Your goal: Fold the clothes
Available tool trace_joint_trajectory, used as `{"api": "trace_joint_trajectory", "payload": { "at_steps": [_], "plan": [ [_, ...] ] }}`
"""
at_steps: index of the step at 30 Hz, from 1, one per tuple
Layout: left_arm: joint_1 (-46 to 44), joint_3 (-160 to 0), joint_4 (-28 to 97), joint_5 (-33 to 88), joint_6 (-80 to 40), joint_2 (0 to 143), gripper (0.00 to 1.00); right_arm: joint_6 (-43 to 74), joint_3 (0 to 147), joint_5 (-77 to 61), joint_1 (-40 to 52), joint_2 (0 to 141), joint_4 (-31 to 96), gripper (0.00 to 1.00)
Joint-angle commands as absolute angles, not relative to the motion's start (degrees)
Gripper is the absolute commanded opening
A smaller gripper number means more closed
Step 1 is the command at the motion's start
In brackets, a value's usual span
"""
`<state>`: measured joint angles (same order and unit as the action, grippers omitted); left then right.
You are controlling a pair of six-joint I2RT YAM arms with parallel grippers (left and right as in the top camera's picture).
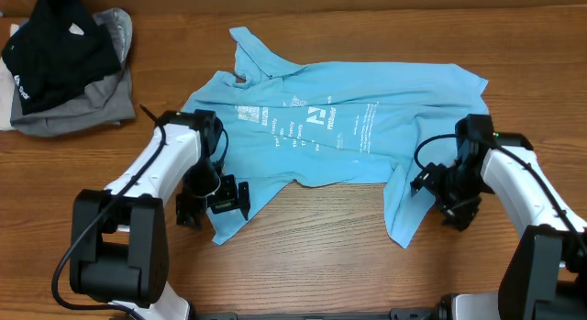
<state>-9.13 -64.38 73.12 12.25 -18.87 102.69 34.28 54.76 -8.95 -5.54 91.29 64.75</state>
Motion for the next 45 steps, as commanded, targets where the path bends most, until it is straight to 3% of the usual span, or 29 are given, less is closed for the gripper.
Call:
{"api": "trace_joint_trajectory", "payload": {
  "at_steps": [1,14,17,19,21,23,32,38,39,42,45],
  "plan": [
    [-8.0,-60.6,69.7,11.8,-22.1,102.7,0.96,34.6,52.8,-9.8,-5.5,87.6,64.7,0.86],
    [-2.9,-52.4,55.2,11.6,-23.8,102.8,0.8,36.1,51.4,-12.1,-2.2,84.7,63.9,0.88],
    [-2.9,-51.6,54.7,11.6,-23.6,102.8,0.57,40.0,51.4,-11.6,0.4,84.7,63.7,0.88],
    [-2.9,-51.1,54.5,11.5,-23.5,102.8,0.31,42.7,50.9,-10.8,2.3,84.7,63.0,0.84],
    [-2.9,-50.7,54.0,11.6,-23.6,102.8,0.15,44.9,49.6,-10.2,4.2,84.8,60.9,0.81],
    [-2.9,-50.5,53.8,11.6,-23.6,102.8,0.04,46.9,47.7,-10.2,5.2,84.9,59.4,0.81],
    [-2.9,-50.5,53.2,11.6,-23.6,102.8,0.04,49.8,39.6,-10.6,5.4,84.9,54.2,0.75],
    [-2.9,-50.5,53.3,11.7,-22.7,102.8,0.04,51.3,35.5,-12.3,5.4,84.9,50.0,0.63],
    [-2.9,-50.5,53.3,12.3,-22.7,102.8,0.04,52.3,34.5,-12.3,5.4,84.9,49.5,0.49],
    [-2.9,-50.5,53.4,12.3,-22.3,102.8,0.04,52.6,34.4,-12.3,5.4,84.9,49.8,0.32],
    [-2.9,-50.5,53.8,12.3,-22.3,102.8,0.04,54.3,34.6,-11.8,5.4,84.9,50.5,0.06]
  ]
}}
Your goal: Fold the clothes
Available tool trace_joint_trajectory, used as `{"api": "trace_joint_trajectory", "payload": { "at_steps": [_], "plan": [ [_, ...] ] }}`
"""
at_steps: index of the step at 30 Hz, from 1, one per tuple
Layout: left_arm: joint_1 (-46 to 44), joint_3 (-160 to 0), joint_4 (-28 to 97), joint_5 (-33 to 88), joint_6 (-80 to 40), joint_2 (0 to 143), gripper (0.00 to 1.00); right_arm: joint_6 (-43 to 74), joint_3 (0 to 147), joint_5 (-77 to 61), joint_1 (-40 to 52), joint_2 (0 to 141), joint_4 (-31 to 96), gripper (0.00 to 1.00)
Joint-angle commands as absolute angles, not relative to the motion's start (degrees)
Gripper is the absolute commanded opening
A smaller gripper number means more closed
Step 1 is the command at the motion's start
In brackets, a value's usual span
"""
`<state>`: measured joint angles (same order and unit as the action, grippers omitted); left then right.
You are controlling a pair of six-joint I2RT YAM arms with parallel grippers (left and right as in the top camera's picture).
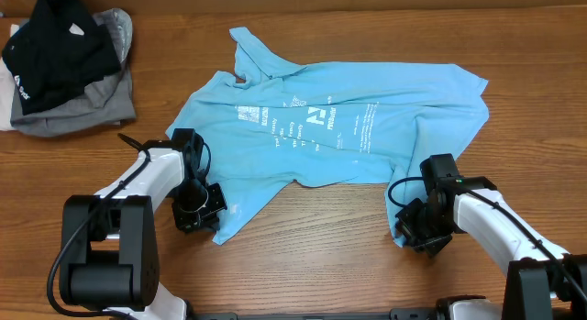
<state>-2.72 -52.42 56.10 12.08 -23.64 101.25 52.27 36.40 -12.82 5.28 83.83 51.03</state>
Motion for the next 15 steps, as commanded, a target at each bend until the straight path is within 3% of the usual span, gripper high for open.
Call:
{"api": "trace_joint_trajectory", "payload": {
  "at_steps": [1,8,15],
  "plan": [
    [-2.9,-50.7,54.2,12.3,-22.3,102.8,0.04,54.9,34.9,-11.5,5.4,84.9,50.9,0.04],
    [-2.9,-57.1,61.8,12.0,-21.8,101.5,0.04,55.8,43.9,-3.8,4.6,84.1,61.9,0.04],
    [-2.9,-63.8,67.3,10.5,-21.9,94.0,0.04,52.3,55.9,4.1,-1.7,79.4,74.0,0.04]
  ]
}}
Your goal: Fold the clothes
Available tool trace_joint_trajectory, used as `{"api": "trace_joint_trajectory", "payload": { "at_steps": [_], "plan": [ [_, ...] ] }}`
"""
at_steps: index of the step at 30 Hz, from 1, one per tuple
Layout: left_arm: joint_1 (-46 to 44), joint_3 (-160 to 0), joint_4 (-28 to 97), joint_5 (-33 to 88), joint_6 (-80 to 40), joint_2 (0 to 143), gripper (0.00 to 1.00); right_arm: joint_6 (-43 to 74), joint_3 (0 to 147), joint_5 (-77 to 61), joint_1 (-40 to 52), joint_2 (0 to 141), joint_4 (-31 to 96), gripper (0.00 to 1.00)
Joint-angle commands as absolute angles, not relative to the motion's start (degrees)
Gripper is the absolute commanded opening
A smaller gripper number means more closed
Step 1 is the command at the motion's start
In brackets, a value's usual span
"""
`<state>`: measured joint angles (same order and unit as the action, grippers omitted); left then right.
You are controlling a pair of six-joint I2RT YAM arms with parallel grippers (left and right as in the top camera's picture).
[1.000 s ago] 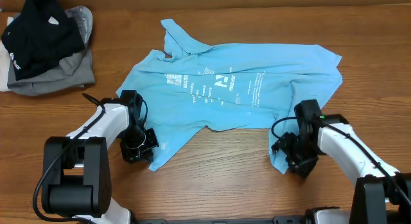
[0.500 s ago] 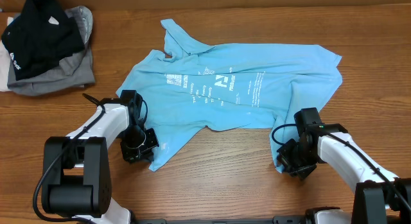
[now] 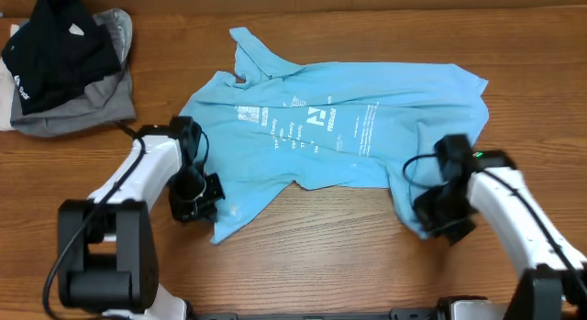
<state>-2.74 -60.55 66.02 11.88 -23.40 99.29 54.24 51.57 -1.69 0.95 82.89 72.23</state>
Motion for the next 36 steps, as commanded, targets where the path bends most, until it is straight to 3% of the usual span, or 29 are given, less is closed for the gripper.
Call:
{"api": "trace_joint_trajectory", "payload": {
  "at_steps": [1,7,16,24,30,36],
  "plan": [
    [-2.9,-64.6,67.9,9.5,-21.9,91.9,0.04,51.2,57.2,4.6,-3.4,78.4,75.1,0.04],
    [-1.9,-68.2,71.4,7.4,-23.0,84.1,0.04,45.3,63.3,4.7,-10.8,73.8,77.1,0.04],
    [-1.5,-103.8,75.0,1.0,-22.2,79.8,0.04,35.6,93.1,4.2,-14.3,72.8,78.7,0.04],
    [-1.5,-127.3,79.1,-2.6,-20.7,79.8,0.04,30.8,122.6,4.2,-14.3,75.9,89.1,0.04],
    [-1.5,-128.6,76.4,-3.4,-19.7,82.6,0.04,29.9,129.8,2.3,-14.3,81.7,88.0,0.04],
    [-1.4,-128.7,65.3,-3.4,-16.0,95.4,0.04,27.2,129.8,-6.2,-14.2,92.2,73.8,0.04]
  ]
}}
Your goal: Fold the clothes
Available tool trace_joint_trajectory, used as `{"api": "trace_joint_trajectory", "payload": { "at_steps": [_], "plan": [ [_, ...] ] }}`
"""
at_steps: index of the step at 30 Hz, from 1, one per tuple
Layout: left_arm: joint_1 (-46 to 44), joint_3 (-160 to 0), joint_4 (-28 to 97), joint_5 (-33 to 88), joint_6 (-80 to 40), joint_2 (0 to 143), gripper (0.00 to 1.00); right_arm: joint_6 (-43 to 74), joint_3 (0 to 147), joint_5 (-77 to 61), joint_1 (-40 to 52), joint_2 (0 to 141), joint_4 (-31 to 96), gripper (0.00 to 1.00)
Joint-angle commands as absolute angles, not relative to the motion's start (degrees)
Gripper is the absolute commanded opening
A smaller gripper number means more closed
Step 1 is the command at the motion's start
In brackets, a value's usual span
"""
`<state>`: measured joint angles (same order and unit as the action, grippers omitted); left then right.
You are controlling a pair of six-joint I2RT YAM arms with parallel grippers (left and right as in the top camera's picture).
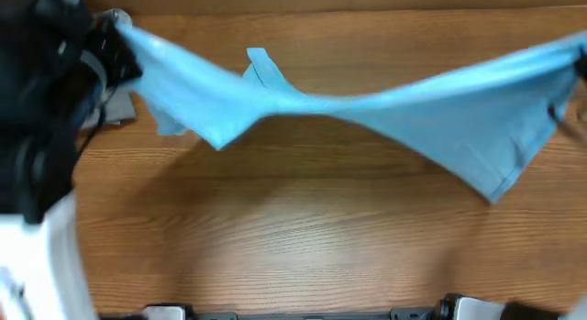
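Observation:
The light blue T-shirt (pixel 367 109) hangs in the air, stretched wide across the overhead view and blurred. Its left end is pinched in my left gripper (pixel 112 52) at the upper left, with the left arm (pixel 41 127) looming large and dark close under the camera. The right end runs up to the frame's right edge, where only a dark sliver of my right gripper (pixel 580 72) shows, holding the cloth. A sleeve or collar flap (pixel 261 68) sticks up near the middle, and a corner (pixel 500 178) droops at the right. The shirt's print is hidden.
The wooden table (pixel 293 237) lies bare below the raised shirt. A bit of the grey garment (pixel 120 104) from the pile at the back left peeks out beside my left arm; the remainder of that pile is covered by the arm.
Both grippers were low on the table at the shirt's lower corners. Now they are high and far apart, and the shirt is off the table, stretched between them.
The shirt lay spread flat with both grippers beside its lower corners. Then both sat lower, at the hem's two tips, and stayed on those tips a moment later. Now the shirt is held up in the air between them.

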<state>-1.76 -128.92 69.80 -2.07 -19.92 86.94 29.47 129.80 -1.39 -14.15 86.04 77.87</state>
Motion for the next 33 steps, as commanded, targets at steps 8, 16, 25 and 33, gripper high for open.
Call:
{"api": "trace_joint_trajectory", "payload": {
  "at_steps": [8,16,25,33],
  "plan": [
    [-1.5,-138.8,48.2,-0.2,-9.6,110.6,0.04,28.1,130.2,-16.9,-14.6,102.4,54.3,0.04],
    [-0.9,-165.6,50.6,-2.3,-6.3,109.4,0.04,27.2,152.1,-17.1,-22.3,102.0,62.0,0.04],
    [-0.9,-168.6,65.4,5.2,-4.3,110.5,0.04,19.7,156.7,-15.0,-23.6,102.7,78.8,0.04],
    [-0.9,-157.2,78.4,10.9,-5.3,120.0,0.04,19.0,138.5,-10.5,-22.5,103.5,86.6,0.04]
  ]
}}
